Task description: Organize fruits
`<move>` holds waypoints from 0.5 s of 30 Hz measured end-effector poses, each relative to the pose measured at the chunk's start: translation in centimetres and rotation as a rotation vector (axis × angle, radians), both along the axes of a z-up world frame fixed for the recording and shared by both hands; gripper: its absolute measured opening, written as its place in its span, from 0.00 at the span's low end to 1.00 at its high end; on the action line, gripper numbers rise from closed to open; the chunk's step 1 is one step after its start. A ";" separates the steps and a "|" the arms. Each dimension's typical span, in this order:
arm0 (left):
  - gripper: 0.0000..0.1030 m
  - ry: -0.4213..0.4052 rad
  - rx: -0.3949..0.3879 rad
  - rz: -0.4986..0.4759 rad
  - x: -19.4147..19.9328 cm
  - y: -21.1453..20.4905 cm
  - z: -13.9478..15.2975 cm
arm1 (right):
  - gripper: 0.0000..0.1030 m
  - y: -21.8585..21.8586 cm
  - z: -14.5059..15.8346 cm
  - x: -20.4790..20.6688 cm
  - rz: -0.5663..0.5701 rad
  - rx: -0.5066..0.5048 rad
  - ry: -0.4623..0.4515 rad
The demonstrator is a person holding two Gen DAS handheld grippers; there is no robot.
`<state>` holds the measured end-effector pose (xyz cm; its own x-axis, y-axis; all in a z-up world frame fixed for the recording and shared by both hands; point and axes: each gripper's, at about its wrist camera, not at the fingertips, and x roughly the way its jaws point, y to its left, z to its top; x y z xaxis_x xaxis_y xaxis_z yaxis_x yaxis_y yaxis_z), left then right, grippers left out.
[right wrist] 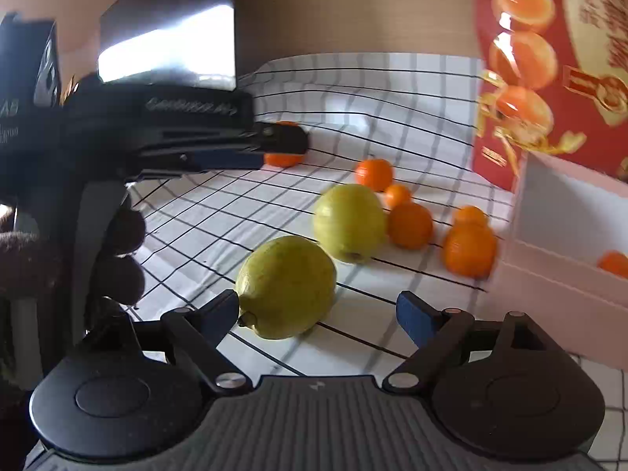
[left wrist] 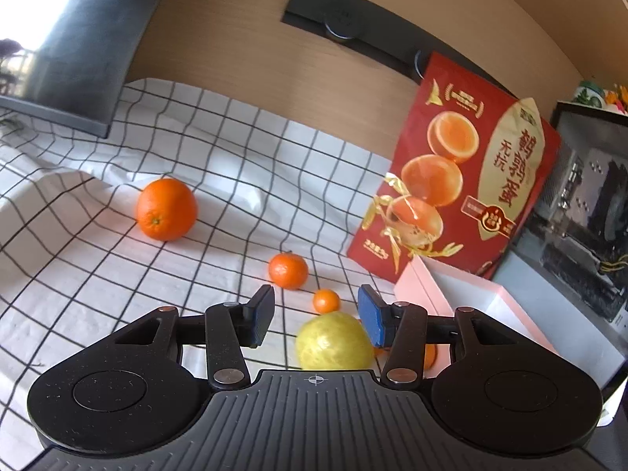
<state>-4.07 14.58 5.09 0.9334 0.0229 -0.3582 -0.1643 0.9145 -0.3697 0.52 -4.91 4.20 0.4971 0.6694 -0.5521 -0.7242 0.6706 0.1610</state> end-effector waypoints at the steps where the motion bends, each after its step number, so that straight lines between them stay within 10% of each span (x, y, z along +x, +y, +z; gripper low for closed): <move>1: 0.50 0.001 0.000 0.000 -0.3 0.2 -0.1 | 0.85 0.6 0.0 -0.2 0.006 -0.007 -0.006; 15: 0.50 -0.041 -0.035 0.235 -5.5 5.5 -0.3 | 0.66 8.1 -0.7 -0.6 0.085 -0.094 -0.047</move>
